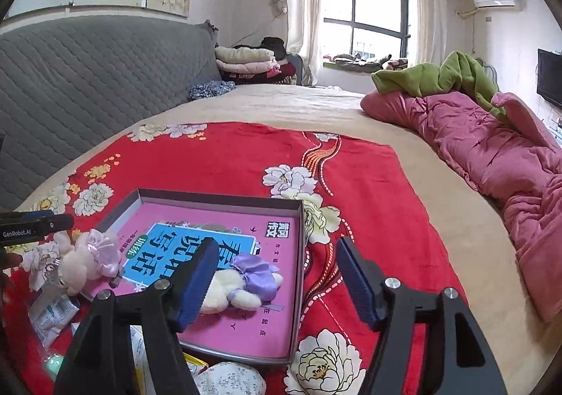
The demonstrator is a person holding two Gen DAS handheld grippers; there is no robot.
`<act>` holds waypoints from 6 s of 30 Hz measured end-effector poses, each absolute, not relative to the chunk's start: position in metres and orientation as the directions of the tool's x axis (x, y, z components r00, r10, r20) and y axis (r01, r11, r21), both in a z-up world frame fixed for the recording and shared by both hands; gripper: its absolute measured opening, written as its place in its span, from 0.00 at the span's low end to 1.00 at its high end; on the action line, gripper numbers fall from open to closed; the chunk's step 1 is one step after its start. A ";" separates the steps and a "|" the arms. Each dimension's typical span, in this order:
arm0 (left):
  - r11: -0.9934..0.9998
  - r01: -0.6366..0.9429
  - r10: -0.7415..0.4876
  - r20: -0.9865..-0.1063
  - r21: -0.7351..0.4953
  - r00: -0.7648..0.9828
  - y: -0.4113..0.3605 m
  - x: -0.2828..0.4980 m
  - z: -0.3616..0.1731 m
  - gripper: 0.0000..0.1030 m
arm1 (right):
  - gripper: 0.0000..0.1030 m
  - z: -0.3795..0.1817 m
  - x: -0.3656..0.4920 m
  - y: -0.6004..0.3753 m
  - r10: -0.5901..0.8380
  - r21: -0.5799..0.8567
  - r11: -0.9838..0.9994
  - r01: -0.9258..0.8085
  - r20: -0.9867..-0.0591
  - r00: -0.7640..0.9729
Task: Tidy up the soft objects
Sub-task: 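Lower the pink-bow bunny into the pink box and open the left tool, then withdraw both tools from the box toward the remaining items, then grasp the pink sponge with the right tool while the left tool grasps the green ball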
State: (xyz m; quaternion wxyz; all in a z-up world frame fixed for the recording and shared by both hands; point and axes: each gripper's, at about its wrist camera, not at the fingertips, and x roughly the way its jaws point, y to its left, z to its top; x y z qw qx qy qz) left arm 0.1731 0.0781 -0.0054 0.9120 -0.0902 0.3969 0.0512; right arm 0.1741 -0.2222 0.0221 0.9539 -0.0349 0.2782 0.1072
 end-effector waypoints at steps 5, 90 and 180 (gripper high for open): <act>0.979 -0.173 0.045 -0.724 -0.104 0.688 0.080 0.164 0.001 0.66 | 0.67 0.027 0.168 -0.222 0.199 0.004 0.973 -0.231 -0.520 0.831; 0.992 -0.087 0.000 -0.690 -0.091 0.724 0.032 0.075 0.031 0.67 | 0.71 0.046 0.102 -0.217 0.297 0.064 0.950 -0.304 -0.479 0.826; 0.978 -0.004 -0.181 -0.856 -0.209 0.484 -0.009 0.037 -0.045 0.67 | 0.59 -0.047 0.033 -0.138 0.360 0.019 0.809 -0.587 -0.806 0.470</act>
